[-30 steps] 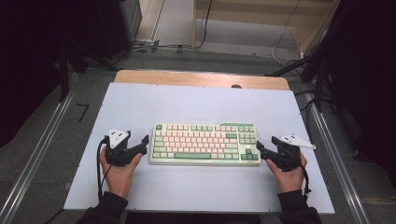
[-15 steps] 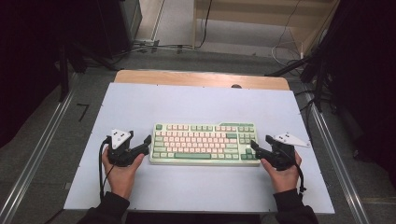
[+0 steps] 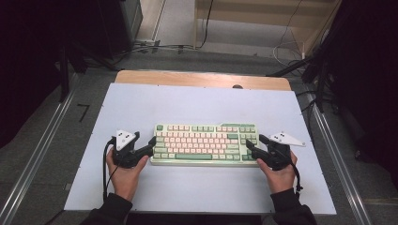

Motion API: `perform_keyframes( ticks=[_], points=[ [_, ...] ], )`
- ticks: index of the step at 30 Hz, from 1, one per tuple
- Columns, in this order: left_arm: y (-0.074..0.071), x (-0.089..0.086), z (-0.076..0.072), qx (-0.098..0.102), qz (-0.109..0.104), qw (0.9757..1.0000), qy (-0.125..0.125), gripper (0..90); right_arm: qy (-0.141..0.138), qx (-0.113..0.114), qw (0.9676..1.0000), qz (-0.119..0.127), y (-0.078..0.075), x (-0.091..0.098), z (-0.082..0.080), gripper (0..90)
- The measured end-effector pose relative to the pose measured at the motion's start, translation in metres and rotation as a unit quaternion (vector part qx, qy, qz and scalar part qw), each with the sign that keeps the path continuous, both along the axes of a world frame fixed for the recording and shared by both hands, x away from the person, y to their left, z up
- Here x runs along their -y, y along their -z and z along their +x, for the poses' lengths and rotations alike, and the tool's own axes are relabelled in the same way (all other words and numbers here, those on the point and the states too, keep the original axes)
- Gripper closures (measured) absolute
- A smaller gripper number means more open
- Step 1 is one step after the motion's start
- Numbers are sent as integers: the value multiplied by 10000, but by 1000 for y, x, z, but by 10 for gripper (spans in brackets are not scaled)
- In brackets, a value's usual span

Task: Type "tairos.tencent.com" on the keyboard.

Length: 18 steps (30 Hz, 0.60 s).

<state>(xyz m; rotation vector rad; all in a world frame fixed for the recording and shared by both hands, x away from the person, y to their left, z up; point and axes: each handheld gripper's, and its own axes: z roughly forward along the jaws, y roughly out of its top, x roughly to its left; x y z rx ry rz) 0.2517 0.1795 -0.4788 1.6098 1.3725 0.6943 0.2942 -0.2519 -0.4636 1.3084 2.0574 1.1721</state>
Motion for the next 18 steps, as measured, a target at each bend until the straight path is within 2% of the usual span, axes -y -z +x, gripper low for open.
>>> perform_keyframes(
  ticks=[8, 18],
  points=[
    [-1, 4, -1, 35, -34, 9999, 141, 434, -229, -15, 9997, 127, -1, -7, 0, 520],
    [-1, 5, -1, 43, -58, 9997, 244, 545, -296, -27, 9994, 175, -2, -10, 0, 655]
  ],
)
